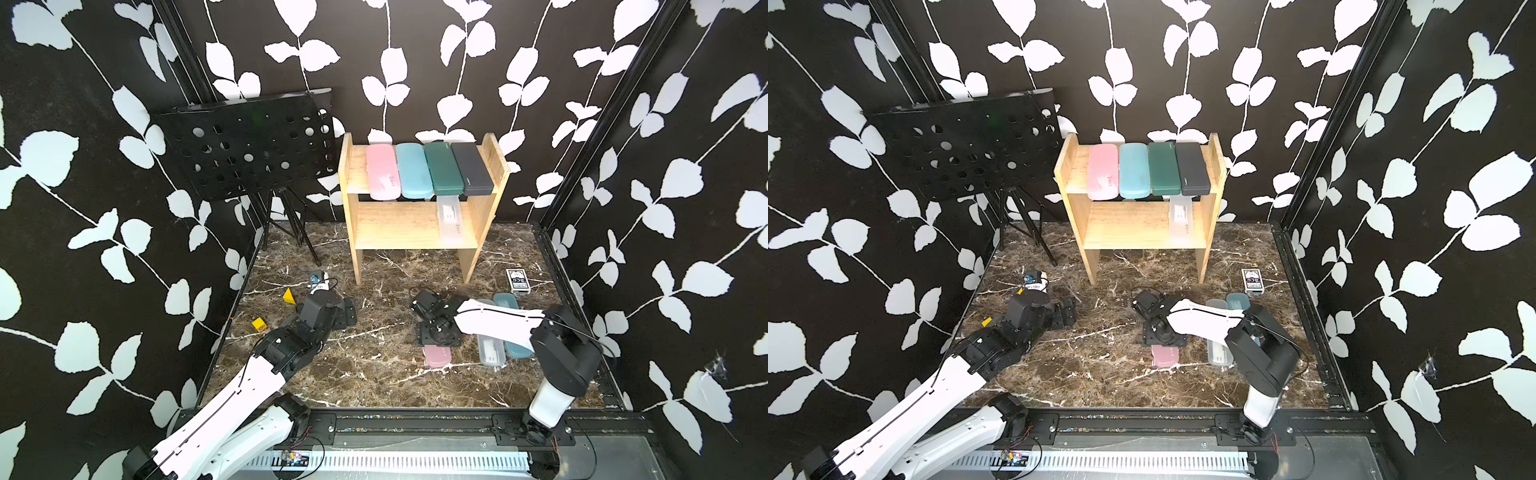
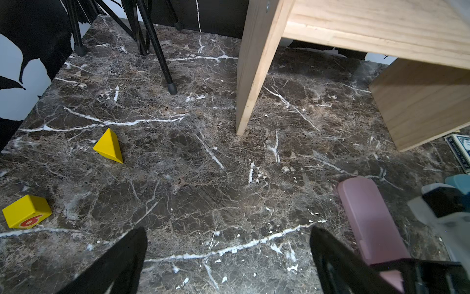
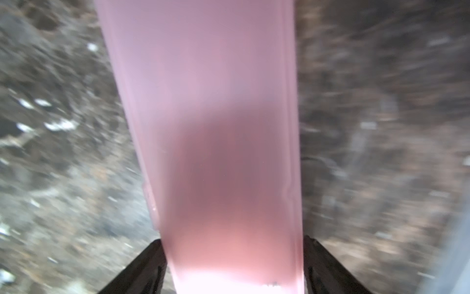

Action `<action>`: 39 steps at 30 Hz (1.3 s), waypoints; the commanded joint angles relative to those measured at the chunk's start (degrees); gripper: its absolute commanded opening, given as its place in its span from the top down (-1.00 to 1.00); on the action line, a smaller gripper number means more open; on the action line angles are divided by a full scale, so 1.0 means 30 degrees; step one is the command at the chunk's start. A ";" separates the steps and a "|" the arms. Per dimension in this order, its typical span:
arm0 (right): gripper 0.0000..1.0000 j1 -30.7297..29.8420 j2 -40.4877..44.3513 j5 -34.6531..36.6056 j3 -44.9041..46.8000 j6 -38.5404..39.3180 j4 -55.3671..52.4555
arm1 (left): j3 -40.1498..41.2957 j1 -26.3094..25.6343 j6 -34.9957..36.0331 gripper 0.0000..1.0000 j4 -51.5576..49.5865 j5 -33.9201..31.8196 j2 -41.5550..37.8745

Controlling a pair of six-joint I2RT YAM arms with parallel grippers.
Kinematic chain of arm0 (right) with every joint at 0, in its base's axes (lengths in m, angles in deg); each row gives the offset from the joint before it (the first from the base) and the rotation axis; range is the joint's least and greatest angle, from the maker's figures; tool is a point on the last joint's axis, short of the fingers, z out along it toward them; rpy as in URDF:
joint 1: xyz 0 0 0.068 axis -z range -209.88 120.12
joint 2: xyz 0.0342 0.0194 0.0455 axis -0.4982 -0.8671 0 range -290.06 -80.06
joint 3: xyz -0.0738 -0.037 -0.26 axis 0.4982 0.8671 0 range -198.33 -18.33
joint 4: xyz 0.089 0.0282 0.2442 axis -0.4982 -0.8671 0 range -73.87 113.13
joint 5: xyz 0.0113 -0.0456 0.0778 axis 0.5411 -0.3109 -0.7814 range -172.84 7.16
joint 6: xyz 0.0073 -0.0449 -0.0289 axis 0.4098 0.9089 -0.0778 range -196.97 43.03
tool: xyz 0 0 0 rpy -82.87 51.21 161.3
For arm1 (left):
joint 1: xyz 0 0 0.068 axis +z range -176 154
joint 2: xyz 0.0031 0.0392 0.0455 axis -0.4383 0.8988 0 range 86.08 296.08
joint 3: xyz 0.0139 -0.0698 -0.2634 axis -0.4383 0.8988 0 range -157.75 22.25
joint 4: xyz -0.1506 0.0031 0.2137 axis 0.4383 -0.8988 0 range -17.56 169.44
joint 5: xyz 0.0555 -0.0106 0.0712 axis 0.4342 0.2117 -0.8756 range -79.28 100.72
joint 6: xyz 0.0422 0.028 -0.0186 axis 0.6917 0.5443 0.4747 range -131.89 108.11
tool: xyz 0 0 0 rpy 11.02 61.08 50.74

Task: Remove the pencil cases from the shelf
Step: Move the pencil case to the center of the board.

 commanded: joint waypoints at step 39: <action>-0.92 0.2740 0.6737 0.3187 0.2816 0.3131 -0.1709 | -0.0121 0.0144 -0.0173 -0.97 0.0183 0.0624 0.0335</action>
